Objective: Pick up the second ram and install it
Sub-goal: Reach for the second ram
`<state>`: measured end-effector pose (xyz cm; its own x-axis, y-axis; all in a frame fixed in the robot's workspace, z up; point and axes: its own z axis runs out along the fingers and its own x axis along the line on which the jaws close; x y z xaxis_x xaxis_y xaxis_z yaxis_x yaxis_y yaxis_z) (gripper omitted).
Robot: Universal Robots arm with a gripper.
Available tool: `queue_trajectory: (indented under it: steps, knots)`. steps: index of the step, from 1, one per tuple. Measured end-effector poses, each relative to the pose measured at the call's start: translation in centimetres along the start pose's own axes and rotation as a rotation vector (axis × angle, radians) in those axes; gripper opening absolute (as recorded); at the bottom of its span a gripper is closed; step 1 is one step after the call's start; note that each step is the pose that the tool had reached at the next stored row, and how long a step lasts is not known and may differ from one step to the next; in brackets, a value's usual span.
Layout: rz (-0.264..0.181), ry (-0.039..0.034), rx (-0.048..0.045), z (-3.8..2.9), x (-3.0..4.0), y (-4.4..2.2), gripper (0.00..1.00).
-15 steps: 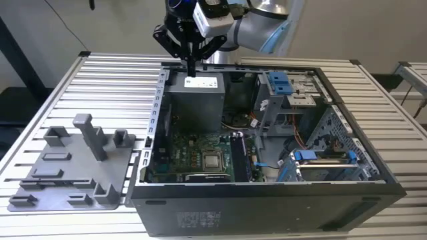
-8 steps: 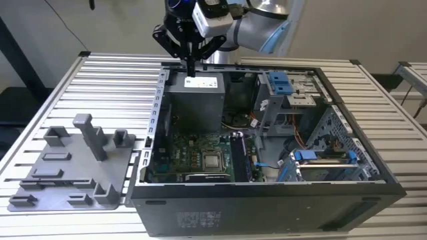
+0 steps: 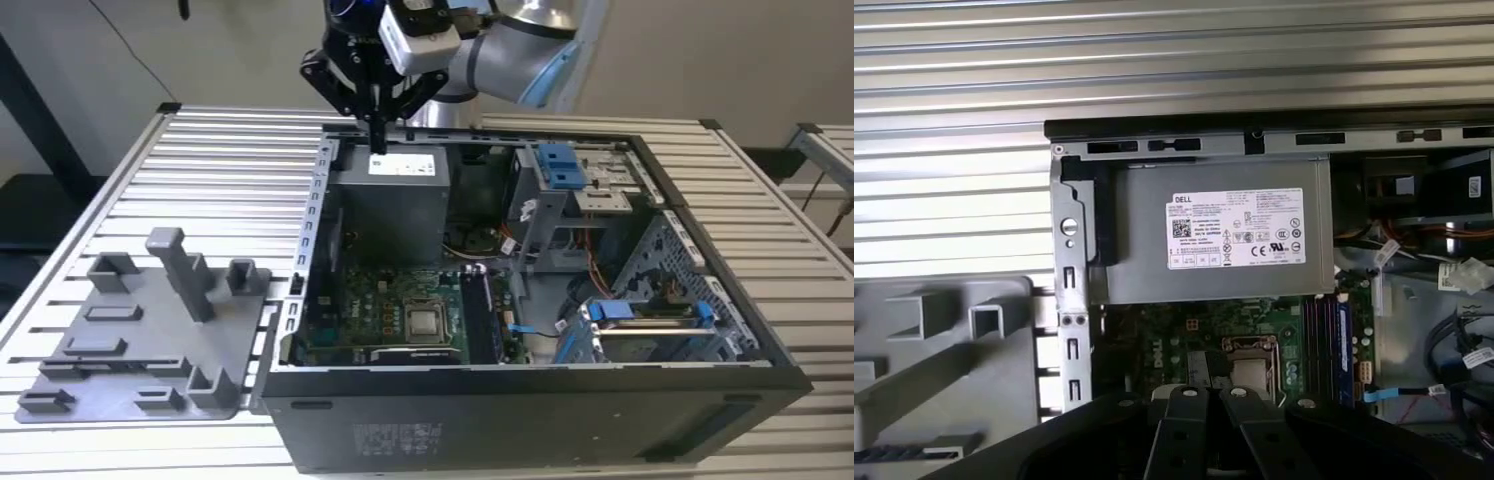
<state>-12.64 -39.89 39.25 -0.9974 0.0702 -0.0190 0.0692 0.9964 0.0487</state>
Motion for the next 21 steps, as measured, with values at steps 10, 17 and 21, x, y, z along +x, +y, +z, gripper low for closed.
queue_trajectory:
  steps: [10,17,21]
  knots:
    - [-0.002,0.0001,-0.0001,0.01,0.73,-0.05,0.11]
    - [-0.001,0.0018,0.0001,0.01,0.96,-0.08,0.11]
    - [-0.001,0.0019,0.0,0.01,1.26,-0.09,0.11]
